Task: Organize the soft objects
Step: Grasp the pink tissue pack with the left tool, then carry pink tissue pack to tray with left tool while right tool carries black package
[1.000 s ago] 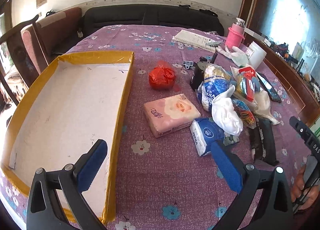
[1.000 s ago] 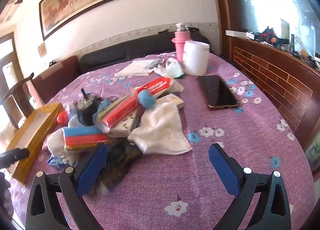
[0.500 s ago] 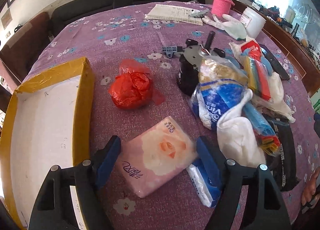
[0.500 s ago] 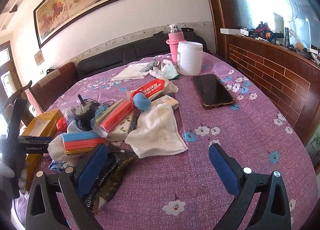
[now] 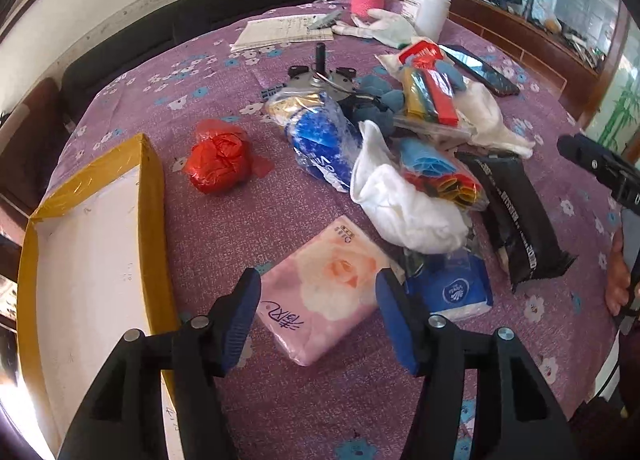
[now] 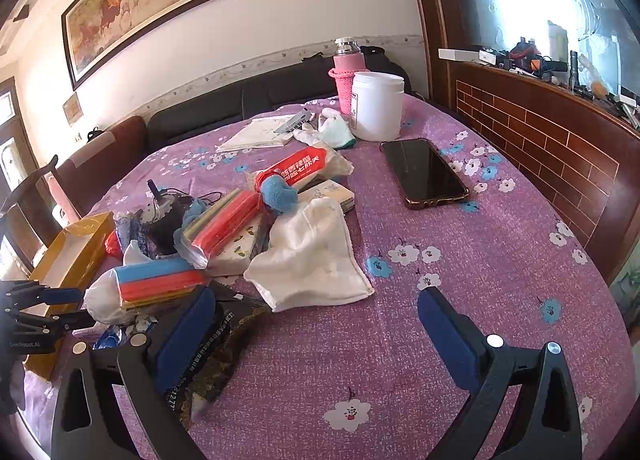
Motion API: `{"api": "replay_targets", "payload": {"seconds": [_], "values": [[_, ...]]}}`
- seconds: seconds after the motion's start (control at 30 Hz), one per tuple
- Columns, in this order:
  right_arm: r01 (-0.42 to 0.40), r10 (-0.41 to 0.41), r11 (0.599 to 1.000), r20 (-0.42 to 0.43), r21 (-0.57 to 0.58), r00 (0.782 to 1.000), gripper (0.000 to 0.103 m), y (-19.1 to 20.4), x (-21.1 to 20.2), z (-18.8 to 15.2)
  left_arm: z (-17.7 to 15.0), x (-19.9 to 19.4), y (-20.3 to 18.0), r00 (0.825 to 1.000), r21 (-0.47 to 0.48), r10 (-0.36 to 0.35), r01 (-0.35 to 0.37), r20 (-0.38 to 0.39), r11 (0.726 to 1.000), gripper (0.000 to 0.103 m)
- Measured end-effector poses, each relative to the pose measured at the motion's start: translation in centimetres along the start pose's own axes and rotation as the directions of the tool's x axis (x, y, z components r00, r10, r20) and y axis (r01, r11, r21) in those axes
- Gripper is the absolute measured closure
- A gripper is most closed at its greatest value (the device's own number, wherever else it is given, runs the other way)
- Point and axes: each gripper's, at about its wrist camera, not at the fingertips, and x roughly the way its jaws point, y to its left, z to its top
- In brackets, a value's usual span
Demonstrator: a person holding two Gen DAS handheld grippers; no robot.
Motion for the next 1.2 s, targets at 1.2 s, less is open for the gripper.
{"api": "replay_targets", "payload": {"seconds": [1.2], "values": [[-0.067, 0.062, 0.998, -0.347, -0.004, 0.936, 0.017, 7.2, 5.0, -1.6, -5.4, -3.5, 0.0, 0.997, -0.217, 0.055, -0.042, 0.055, 0.975, 0.045]]}}
